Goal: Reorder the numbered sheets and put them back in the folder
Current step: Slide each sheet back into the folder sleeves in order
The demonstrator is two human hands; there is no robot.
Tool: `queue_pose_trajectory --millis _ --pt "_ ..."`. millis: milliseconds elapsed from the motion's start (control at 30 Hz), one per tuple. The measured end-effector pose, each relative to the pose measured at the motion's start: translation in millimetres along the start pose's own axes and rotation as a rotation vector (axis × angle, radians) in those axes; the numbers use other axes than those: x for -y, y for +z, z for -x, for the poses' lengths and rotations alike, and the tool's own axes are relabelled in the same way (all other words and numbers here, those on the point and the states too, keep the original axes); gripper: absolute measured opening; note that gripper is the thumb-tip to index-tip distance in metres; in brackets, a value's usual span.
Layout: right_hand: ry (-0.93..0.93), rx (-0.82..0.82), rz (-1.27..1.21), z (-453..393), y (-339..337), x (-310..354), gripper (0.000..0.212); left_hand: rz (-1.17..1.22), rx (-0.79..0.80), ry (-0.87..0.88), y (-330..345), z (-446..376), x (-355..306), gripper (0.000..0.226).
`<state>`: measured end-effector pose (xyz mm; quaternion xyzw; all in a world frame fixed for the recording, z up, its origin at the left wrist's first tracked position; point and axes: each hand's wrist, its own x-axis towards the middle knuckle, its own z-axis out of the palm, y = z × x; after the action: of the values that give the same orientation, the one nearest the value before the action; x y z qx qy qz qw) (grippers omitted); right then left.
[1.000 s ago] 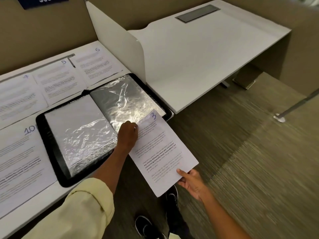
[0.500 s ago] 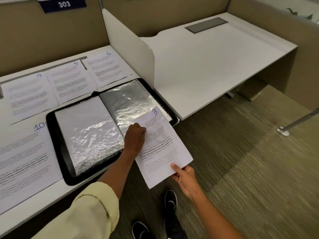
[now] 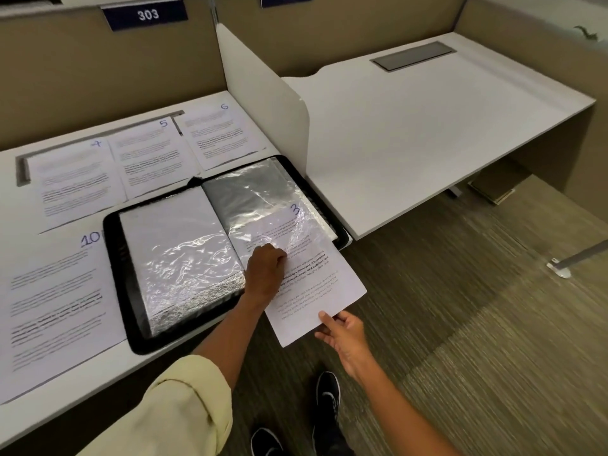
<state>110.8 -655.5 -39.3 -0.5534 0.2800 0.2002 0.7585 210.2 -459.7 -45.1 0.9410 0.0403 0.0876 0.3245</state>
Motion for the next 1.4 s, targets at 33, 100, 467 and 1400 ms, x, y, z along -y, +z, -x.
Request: queue_pose_trajectory --millis 33,100,467,1400 --pt "-0.005 -0.013 0.017 -1.0 1.2 -1.3 0.026 0.006 -0.009 -0.01 1.0 0.1 -0.7 0.012" --pt "-0.015 -0.022 0.033 -5.6 7.2 1.3 0.024 -0.003 -0.028 -0.041 2.9 -0.5 -1.9 0.012" --pt "-0.003 0.047 0.079 -54.0 61.9 47.9 0.019 0.104 -0.004 -0.165 4.1 -8.1 0.1 0.014" --pt "-0.023 -0.07 0.24 -81.3 81.3 42.2 0.008 -0.019 0.063 -0.242 -32.5 16.6 65.9 0.047"
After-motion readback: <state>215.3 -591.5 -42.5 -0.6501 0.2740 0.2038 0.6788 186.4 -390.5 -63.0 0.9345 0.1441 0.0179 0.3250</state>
